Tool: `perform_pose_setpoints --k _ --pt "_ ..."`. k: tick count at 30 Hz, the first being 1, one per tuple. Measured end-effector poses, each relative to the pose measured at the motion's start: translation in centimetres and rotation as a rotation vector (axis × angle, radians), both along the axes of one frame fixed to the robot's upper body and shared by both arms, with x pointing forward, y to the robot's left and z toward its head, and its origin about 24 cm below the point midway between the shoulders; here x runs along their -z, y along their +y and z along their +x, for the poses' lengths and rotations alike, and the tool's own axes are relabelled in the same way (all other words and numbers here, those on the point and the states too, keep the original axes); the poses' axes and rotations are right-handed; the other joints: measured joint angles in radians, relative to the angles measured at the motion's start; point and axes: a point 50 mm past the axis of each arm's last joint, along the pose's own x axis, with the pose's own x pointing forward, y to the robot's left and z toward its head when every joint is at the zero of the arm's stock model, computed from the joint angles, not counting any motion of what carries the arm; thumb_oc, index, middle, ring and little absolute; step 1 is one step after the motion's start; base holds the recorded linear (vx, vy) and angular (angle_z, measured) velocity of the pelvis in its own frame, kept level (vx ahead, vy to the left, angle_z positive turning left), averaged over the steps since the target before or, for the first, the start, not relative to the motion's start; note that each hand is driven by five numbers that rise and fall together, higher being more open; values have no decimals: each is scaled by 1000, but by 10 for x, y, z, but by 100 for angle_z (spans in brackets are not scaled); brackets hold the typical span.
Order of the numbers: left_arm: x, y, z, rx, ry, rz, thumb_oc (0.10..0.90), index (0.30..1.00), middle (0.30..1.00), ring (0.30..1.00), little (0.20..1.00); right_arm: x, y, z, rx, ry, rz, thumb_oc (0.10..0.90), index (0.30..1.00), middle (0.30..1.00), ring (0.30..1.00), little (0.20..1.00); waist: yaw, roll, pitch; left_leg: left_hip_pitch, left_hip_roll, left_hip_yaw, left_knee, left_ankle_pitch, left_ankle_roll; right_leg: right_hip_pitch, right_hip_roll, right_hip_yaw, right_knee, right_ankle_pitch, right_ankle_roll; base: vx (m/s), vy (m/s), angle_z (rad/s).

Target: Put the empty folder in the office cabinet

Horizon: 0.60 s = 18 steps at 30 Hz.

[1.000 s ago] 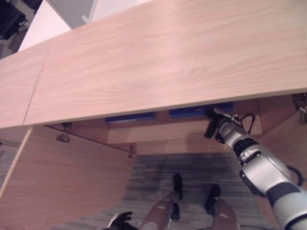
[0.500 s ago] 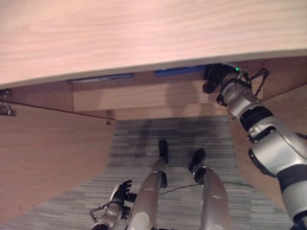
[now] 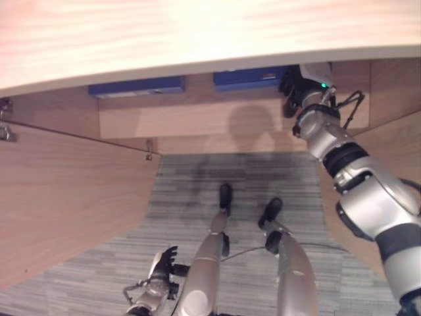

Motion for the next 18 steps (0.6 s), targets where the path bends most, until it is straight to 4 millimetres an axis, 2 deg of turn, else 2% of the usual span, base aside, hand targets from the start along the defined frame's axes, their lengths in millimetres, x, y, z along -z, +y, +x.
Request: perform_pose_setpoints --k 2,6,9,10,12,14,16,18 --pt "-3 -1 6 2 -25 3 800 900 900 900 900 -8 -1 -2 3 -47 -74 800 900 900 900 900 4 1 0 -12 1 -1 -3 -18 -1 -1 0 -14 -24 23 -1 5 18 7" --pt "-8 -2 15 2 -63 10 800 900 900 900 900 -14 0 -3 9 -80 -165 800 900 900 900 900 17 3 0 -18 1 -9 -8 -22 -6 -3 4 -14 -25 26 -2 5 2 12" --pt "-10 -2 17 4 -70 11 800 900 900 900 900 -32 8 -4 5 -135 -268 800 900 900 900 900 26 4 0 -41 0 -20 -3 -28 -14 -14 5 -24 -34 26 -3 9 9 13" --pt "-9 -2 17 3 -65 13 800 900 900 900 900 -40 12 -6 -6 -171 -313 800 900 900 900 900 26 4 0 -49 -2 -19 -1 -20 -4 -21 1 -25 -18 30 -5 14 15 23" --pt "-9 -1 16 -1 -63 22 800 900 900 900 900 -42 15 -6 -6 -184 -369 800 900 900 900 900 27 4 0 -48 -4 -20 1 -5 11 -22 -4 -24 0 30 -7 11 10 23" --pt "-8 -1 15 -1 -59 25 800 900 900 900 900 -41 20 -7 -15 -185 -430 800 900 900 900 900 29 4 0 -48 -3 -21 3 26 17 -26 -6 -24 19 18 -26 5 5 6" --pt "-6 0 12 -4 -44 31 800 900 900 900 900 -39 35 -9 -79 -201 -458 800 900 900 900 900 17 4 1 -47 1 -24 12 104 25 -35 -8 -22 64 0 -40 5 6 -15" --pt "-9 0 16 -5 -65 33 800 900 900 900 900 -39 40 -11 -104 -210 -459 800 900 900 900 900 -1 4 1 -46 -4 -24 9 108 23 -37 -13 -21 69 -1 -41 4 5 -5"
